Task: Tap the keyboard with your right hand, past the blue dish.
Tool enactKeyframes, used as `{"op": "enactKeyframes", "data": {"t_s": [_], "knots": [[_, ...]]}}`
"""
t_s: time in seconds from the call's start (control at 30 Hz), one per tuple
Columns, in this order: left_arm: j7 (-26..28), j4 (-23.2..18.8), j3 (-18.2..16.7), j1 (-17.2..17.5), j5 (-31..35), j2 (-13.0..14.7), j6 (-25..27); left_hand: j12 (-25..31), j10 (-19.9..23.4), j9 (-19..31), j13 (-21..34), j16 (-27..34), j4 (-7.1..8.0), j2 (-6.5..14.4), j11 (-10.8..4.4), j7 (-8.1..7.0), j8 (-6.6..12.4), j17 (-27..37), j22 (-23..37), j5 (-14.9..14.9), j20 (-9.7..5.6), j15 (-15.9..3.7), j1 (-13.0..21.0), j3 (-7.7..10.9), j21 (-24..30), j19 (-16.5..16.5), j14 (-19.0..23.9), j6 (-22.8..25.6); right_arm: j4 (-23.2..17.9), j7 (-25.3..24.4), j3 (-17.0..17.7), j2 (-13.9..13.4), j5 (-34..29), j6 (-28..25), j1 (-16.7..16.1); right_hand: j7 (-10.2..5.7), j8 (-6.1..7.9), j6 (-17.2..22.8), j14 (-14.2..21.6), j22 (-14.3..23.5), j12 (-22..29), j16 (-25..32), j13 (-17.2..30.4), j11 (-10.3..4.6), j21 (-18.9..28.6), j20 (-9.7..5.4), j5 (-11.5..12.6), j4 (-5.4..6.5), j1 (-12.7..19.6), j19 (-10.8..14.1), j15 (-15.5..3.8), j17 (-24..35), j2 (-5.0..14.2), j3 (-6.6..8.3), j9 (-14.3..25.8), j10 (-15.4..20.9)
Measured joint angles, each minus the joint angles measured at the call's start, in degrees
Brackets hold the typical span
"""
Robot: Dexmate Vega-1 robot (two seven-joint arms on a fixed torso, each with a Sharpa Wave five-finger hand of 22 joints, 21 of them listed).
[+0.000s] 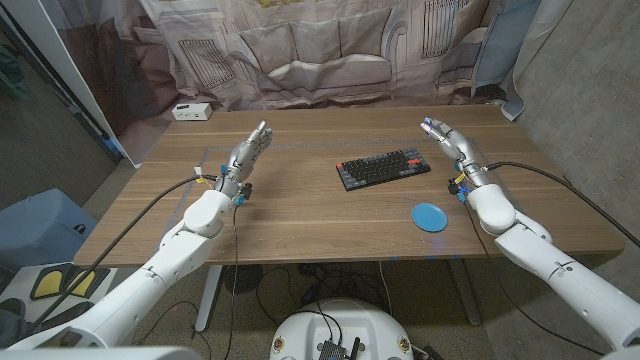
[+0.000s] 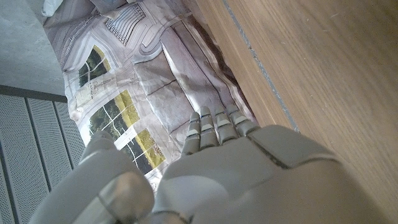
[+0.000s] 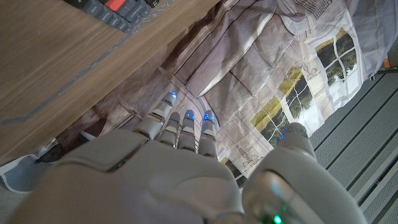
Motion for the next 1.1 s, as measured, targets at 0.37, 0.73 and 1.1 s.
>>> {"op": "enactKeyframes", "data": {"t_s": [0.37,0.73,1.1], "knots": [[1.2,-1.1,-0.4,0.6,0.9,0.2,0.0,0.0,0.2,0.0,0.0,0.0,0.00,0.0,-0.19,0.00,0.00,0.0,0.0,0.0,0.00,-0.11,0.0,0.00,-0.2,0.0,0.2,0.0,-1.7,-4.5,0.0,-1.5,-5.9,-2.6,-0.8,-0.22,0.00,0.2,0.3,0.0,0.2,0.0,0.0,-0.19,0.0,-0.70,0.1,0.03,0.7,0.5,-0.92,0.1,1.20,0.49,0.2,0.8],[2.4,-2.3,-0.6,1.3,1.6,0.4,0.4,0.0,0.3,0.3,0.0,0.0,-0.15,0.0,-0.05,0.11,0.00,0.0,0.0,0.0,0.31,-0.30,0.0,-0.15,-0.4,0.3,0.4,0.5,-3.5,-7.2,-0.5,-3.0,-10.7,-6.9,-1.2,-1.53,0.48,1.6,-1.6,0.0,-0.2,-0.3,0.0,-1.13,-0.5,1.79,0.1,0.27,0.2,-2.6,-1.10,0.0,0.64,0.24,0.1,-0.6],[3.5,-3.2,-0.7,1.9,2.2,0.2,0.8,0.0,0.8,0.3,0.0,0.0,-0.14,0.0,-0.20,-0.10,0.00,0.0,0.0,0.0,0.31,-0.09,0.0,-0.15,-0.7,0.3,0.6,0.7,-6.0,-7.8,-1.3,-4.9,-13.8,-11.4,-1.1,-4.49,0.70,3.0,-7.8,0.0,-0.9,-1.2,0.0,-1.72,-1.1,11.86,0.9,0.52,-0.8,-10.1,-0.37,0.0,-0.38,-0.47,0.1,-4.7]]}}
